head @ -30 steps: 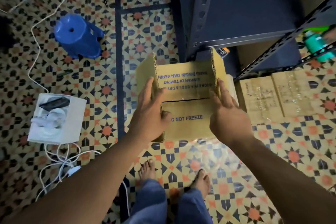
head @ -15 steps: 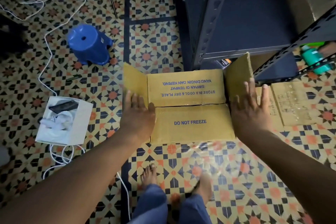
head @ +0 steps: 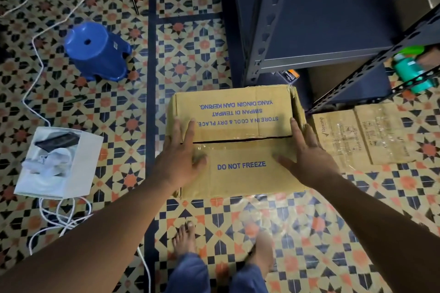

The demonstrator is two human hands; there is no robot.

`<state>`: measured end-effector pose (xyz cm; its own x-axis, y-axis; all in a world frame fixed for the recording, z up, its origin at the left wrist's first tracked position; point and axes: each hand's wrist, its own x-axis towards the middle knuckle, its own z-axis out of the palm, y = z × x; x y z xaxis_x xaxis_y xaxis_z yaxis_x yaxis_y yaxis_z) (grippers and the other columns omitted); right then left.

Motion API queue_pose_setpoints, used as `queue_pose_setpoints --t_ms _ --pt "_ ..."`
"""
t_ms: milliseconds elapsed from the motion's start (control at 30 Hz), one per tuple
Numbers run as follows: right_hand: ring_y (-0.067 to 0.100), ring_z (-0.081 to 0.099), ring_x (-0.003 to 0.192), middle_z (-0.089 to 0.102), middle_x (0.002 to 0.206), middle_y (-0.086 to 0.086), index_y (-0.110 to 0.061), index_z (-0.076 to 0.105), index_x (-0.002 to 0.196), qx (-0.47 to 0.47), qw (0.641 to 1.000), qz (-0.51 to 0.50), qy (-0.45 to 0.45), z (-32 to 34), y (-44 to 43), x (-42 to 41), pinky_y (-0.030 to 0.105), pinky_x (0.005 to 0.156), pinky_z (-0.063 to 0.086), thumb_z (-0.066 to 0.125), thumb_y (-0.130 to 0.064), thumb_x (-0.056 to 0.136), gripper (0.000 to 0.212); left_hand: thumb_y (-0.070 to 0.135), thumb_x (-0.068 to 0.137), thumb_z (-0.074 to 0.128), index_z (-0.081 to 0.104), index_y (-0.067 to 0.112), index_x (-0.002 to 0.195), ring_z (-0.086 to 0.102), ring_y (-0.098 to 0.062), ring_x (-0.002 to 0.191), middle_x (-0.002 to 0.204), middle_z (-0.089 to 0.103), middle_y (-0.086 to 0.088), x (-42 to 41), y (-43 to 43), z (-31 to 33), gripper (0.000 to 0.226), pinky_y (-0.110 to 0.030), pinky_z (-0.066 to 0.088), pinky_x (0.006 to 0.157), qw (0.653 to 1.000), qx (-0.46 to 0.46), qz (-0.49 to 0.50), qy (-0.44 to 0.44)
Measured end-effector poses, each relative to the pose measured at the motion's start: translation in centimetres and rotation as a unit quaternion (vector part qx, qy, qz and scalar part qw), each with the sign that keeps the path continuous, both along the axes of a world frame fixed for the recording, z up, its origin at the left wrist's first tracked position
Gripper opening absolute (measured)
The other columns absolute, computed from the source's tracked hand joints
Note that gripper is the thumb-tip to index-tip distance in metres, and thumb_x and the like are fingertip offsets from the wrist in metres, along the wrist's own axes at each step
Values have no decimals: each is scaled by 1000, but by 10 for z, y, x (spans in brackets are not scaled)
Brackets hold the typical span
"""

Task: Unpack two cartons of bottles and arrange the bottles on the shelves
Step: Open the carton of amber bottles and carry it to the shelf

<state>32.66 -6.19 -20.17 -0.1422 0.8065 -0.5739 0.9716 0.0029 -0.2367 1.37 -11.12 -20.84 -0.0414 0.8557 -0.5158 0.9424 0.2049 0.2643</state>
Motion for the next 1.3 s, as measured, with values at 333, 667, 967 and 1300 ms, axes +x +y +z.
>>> queue_pose_setpoints --t_ms 333,667,967,1300 --pt "38 22 153 -11 170 2 -40 0 159 28 989 -109 95 -42 6 6 51 114 36 47 -71 92 88 62 97 42 -4 27 160 15 -31 153 155 -40 16 -6 -6 -37 85 -48 55 95 987 134 57 -67" --pt "24 29 150 17 161 -10 -51 48 123 56 927 -228 293 -53 10 14 52 118 37 73 -68 68 62 60 90 60 -6 30 160 15 -20 153 167 -14 12 -13 -6 -38 100 -47 43 107 969 149 142 -135" --pt "22 23 153 17 166 -13 -55 20 155 84 904 -171 384 -35 29 -2 62 118 31 77 -44 81 94 53 99 50 31 38 150 49 -14 129 145 46 5 -8 7 -22 57 -50 55 94 922 268 215 -181" --pt "28 4 157 -9 170 -11 -61 -12 151 109 957 -111 246 -18 89 -22 62 122 22 68 -42 94 100 62 100 34 -16 41 156 1 -25 155 168 -7 9 -7 67 -25 78 -62 20 117 976 199 75 -33"
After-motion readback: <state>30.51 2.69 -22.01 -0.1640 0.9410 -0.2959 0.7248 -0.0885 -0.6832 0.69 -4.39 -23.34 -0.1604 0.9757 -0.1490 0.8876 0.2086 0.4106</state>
